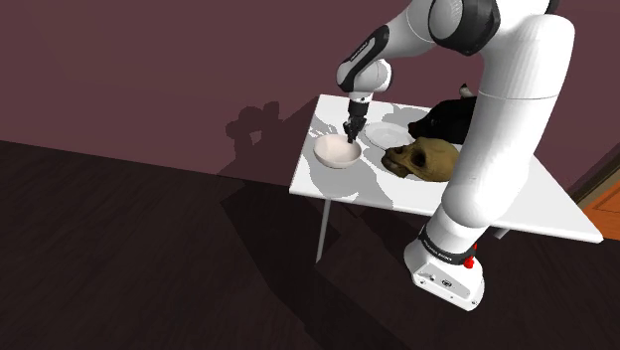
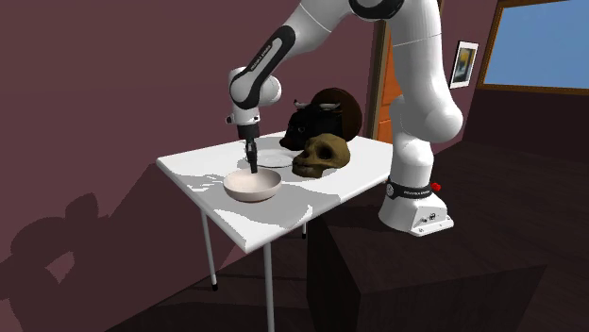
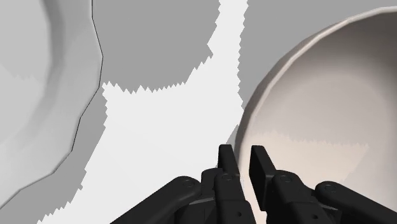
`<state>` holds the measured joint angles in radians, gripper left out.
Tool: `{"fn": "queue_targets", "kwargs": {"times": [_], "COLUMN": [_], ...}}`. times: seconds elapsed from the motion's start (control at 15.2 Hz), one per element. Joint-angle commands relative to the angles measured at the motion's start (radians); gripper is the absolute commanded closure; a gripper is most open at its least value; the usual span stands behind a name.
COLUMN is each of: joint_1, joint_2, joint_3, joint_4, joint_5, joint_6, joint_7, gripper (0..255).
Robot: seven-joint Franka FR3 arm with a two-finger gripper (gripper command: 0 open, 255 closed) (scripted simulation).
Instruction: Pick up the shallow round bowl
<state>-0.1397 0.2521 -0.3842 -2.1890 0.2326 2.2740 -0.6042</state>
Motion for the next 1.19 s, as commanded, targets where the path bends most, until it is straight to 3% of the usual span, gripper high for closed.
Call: {"fn": "queue_targets", "kwargs": {"times": [0.0, 0.2, 1.12], "joint_1": [0.000, -0.001, 0.015], "joint_2": [0.000, 0.004, -0.126], "joint_3": [0.000, 0.001, -0.021], "joint_4": [-0.001, 0.004, 0.052], "joint_5": [0.000, 0.001, -0.080], "joint_6": [0.000, -0.001, -0.163], "joint_7": [0.000, -0.001, 0.064], "gripper": [255, 255, 255]}}
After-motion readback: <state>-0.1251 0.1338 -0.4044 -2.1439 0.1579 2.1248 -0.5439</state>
